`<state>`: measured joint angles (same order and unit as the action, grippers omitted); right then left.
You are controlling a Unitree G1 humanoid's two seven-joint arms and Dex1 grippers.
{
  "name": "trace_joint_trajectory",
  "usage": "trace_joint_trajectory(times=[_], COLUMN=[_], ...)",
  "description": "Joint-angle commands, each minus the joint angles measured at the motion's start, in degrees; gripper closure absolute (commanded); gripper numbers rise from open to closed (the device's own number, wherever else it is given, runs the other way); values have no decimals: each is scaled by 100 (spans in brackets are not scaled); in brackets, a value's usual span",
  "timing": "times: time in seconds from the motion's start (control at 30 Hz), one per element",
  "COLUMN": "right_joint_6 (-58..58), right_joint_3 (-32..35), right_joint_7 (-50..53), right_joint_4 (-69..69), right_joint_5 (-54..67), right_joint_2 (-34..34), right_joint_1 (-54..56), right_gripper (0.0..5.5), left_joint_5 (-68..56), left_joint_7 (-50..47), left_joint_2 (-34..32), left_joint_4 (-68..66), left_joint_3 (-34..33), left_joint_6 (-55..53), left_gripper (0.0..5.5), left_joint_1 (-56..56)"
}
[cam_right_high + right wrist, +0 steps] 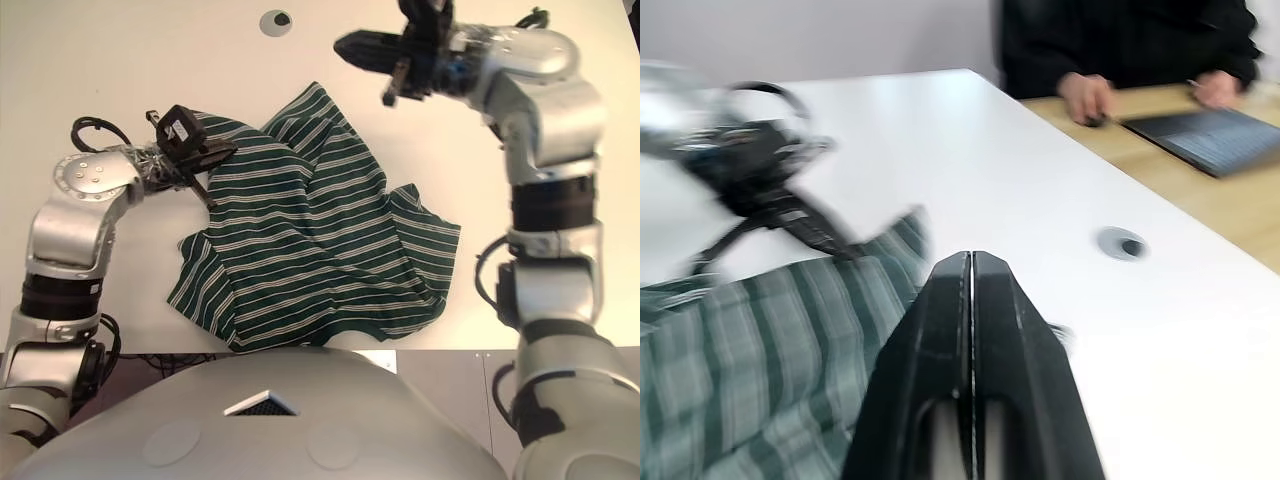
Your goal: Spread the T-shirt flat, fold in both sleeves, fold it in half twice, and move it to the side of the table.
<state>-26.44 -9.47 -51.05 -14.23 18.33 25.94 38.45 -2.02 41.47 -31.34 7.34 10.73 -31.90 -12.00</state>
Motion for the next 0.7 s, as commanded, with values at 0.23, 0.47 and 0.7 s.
trace_joint_trajectory(times=[0.23,0.47,0.7], right_joint_6=[1770,1689,1525], right_joint_3=[-860,-257,618], right_joint_7=[1219,2479,3317], right_joint_4=[-4916,-5939,-6116], right_joint_5=[-1813,-2020,-1795], right_joint_2=[-2022,-1875,-1615], right_joint_1=[1308,1460,1465], right_gripper=[550,550,550], left_joint_5=[593,639,1150], left_joint_7=[-596,-406,-816], left_joint_2=[427,109,117], left_joint_4=[-1181,-506,-1736], left_joint_3=[388,455,730], left_joint_6=[671,349,790], left_gripper=[549,549,549], left_joint_1=[-676,14,166])
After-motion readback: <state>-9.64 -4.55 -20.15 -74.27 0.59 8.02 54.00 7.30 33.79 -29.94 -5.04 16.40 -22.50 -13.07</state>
